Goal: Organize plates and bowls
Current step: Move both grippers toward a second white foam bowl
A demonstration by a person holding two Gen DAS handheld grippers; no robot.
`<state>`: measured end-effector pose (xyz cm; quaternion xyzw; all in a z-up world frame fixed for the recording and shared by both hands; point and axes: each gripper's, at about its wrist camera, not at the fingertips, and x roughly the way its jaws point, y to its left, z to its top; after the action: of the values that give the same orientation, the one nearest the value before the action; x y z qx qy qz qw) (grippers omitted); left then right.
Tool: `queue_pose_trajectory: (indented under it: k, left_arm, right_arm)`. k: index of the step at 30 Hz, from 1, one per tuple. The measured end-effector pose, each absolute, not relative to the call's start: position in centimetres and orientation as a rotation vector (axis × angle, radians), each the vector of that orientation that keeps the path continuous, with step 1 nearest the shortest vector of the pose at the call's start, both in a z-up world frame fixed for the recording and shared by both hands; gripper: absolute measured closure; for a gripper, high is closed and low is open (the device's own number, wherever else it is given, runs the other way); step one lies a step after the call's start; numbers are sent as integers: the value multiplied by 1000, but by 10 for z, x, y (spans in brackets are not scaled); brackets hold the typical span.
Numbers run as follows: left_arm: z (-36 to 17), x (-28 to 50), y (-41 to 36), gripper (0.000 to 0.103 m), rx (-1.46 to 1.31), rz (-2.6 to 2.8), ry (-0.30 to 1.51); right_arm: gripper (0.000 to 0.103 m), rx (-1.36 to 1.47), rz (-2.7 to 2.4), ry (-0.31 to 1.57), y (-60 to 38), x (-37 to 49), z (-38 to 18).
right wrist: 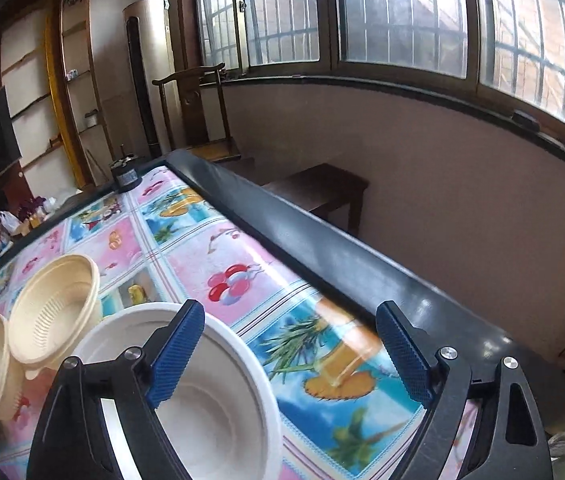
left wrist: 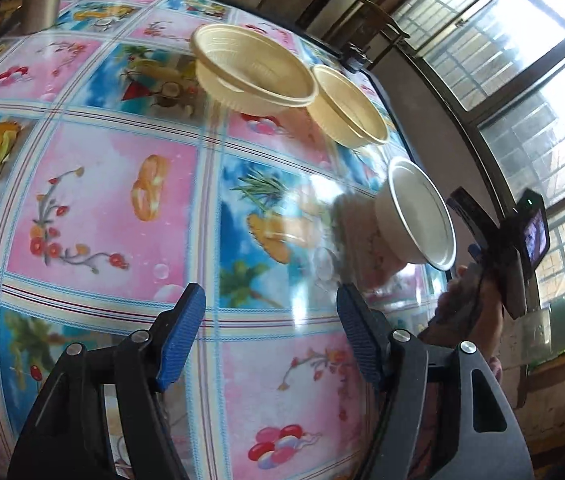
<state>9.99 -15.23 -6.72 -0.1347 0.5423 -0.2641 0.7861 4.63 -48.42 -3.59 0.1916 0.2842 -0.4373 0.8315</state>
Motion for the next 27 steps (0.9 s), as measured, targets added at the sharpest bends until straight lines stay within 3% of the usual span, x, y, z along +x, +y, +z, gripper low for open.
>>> queue_pose_trajectory:
  k: [12, 18, 21, 27]
  left_arm:
    - [-51, 140, -190, 36, -314, -609, 1172]
    - [-49, 154, -216, 36, -356, -632, 1148]
    - [-53, 164, -228, 36, -380, -646, 1166]
    - [-57, 176, -249, 36, -409, -678, 1180]
  right_arm:
    - [14, 873, -375, 650, -494, 49, -56]
    - [12, 644, -625, 500, -483, 38, -26]
    - [11, 549, -728, 563, -483, 54, -35]
    - [15, 848, -393, 670, -496, 66, -62]
